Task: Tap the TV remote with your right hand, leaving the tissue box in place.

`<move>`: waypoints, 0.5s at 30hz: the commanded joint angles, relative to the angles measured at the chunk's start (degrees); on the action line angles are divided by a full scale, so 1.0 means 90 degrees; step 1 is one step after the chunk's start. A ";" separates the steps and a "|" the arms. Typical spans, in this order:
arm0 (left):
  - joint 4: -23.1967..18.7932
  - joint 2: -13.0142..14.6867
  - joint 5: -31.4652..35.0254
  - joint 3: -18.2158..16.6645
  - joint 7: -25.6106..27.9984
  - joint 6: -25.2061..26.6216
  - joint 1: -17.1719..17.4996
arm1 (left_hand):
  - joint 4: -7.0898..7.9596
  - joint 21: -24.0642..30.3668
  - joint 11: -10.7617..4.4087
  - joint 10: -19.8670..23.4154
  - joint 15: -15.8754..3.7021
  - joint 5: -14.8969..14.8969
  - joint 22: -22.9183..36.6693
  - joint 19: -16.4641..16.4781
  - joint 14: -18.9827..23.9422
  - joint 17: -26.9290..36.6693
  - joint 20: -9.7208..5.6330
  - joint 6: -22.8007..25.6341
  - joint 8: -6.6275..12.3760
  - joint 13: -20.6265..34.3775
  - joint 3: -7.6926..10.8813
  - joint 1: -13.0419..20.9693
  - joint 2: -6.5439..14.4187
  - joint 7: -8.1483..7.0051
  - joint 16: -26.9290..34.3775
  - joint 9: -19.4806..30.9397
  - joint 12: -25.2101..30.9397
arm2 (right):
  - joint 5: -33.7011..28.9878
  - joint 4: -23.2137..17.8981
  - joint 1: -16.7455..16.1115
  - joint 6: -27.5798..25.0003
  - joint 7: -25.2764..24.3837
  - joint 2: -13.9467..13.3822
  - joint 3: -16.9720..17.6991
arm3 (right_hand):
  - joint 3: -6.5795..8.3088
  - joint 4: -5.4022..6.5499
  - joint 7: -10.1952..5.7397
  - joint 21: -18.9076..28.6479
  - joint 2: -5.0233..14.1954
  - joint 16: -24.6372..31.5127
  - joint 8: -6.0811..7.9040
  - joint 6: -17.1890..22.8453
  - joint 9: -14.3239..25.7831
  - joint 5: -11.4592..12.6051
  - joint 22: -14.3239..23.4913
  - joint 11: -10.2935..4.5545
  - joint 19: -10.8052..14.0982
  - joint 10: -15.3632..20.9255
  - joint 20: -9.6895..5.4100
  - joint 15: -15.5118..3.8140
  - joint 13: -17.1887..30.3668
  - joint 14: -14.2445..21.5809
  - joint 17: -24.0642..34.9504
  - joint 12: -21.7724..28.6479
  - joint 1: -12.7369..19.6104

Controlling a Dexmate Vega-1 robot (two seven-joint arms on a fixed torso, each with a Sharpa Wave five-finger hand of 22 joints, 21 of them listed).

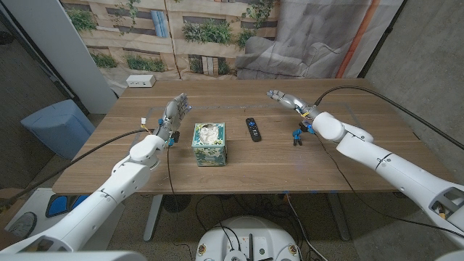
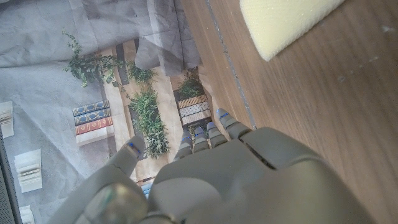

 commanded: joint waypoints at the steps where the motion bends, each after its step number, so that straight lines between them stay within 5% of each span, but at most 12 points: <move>1: 0.0138 -0.0081 -0.0054 0.0015 0.0004 -0.0021 0.0039 | -0.0028 -0.0038 0.0008 0.0013 -0.0012 0.0018 0.0034 0.0076 -0.0004 0.0029 -0.0215 0.0013 0.0020 0.0011 0.0025 0.0019 0.0429 0.0005 0.0024 0.0034 0.0031 | -0.1337 -0.0469 0.0165 -0.0753 0.0042 -0.0133 -0.0420 | 0.0002 0.0086 0.0037 0.0038 0.0098 -0.0013 -0.0008 -0.0013 0.0013 0.0051 0.0013 0.0001 -0.0075 -0.0281 -0.0045 0.0021 0.0002 -0.0208 -0.0019 -0.0046 0.0029; 15: 0.0254 -0.0140 -0.0092 0.0078 -0.0041 0.0021 0.0000 | -0.0016 -0.0049 0.0017 0.0022 -0.0008 0.0018 0.0035 0.0082 0.0000 0.0035 -0.0214 0.0013 0.0014 0.0011 0.0020 0.0003 0.0442 0.0009 0.0026 0.0035 0.0030 | -0.2111 -0.0747 0.0233 -0.1217 0.0339 -0.0211 -0.0630 | -0.0059 0.0217 -0.0403 0.0015 0.0117 0.0007 0.0026 0.0235 0.0001 0.0049 0.0016 -0.0077 -0.0511 -0.0428 0.0008 0.0076 -0.0023 -0.0633 -0.0079 0.0054 0.0011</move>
